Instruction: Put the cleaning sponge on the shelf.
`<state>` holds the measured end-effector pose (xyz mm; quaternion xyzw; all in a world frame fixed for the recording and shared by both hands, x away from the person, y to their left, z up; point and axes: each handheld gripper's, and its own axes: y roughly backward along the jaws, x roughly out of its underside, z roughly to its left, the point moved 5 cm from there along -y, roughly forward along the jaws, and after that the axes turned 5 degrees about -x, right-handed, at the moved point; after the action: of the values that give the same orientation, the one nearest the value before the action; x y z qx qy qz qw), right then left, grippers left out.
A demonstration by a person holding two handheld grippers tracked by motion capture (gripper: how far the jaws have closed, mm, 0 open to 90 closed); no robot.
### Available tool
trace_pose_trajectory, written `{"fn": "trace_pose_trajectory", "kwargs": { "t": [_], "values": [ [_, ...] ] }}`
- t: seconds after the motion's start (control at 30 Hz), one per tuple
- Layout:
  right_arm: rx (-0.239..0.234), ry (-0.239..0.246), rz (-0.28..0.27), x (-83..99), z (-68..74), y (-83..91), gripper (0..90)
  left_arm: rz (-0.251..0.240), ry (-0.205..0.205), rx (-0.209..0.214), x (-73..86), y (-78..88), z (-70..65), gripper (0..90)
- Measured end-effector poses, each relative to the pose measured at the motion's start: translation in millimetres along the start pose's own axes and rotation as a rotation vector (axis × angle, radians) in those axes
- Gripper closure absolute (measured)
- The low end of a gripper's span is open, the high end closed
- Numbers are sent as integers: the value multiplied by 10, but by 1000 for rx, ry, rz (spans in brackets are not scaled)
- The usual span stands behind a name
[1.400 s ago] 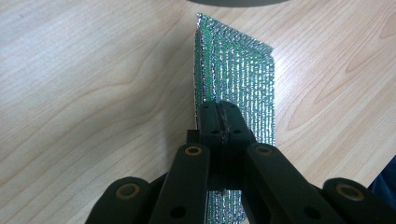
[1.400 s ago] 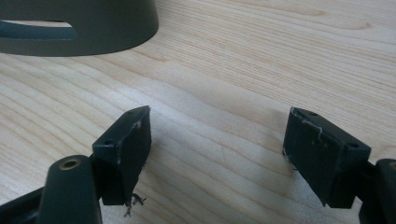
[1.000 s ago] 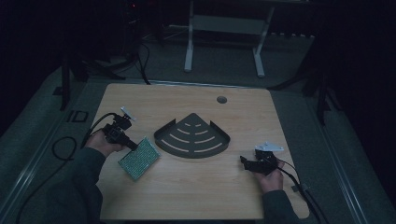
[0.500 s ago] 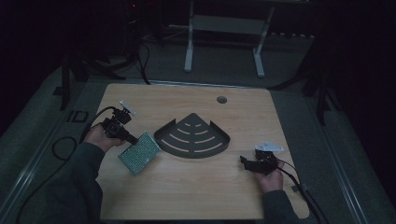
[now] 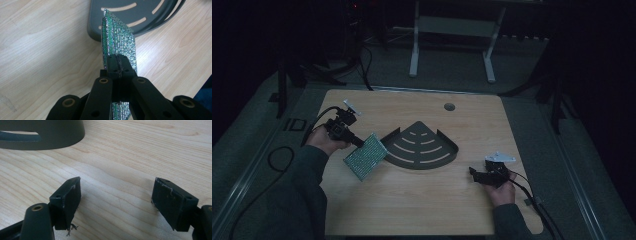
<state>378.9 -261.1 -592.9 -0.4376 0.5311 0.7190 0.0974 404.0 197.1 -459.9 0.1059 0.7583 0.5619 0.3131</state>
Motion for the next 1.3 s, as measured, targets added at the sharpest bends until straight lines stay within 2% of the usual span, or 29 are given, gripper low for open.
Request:
{"fn": "trace_pose_trajectory", "kwargs": {
  "t": [0.37, 0.83, 1.3],
  "values": [
    [0, 0, 0, 0, 0, 0, 229, -17, -19, -12, -199, 20, -59, 900],
    [-1, -1, 0, 0, 1, 0, 229, -28, -38, -7, -406, -4, -96, 900],
    [-1, -1, 0, 0, 1, 0, 229, -34, -36, 3, -499, -94, -100, 900]
  ]
}}
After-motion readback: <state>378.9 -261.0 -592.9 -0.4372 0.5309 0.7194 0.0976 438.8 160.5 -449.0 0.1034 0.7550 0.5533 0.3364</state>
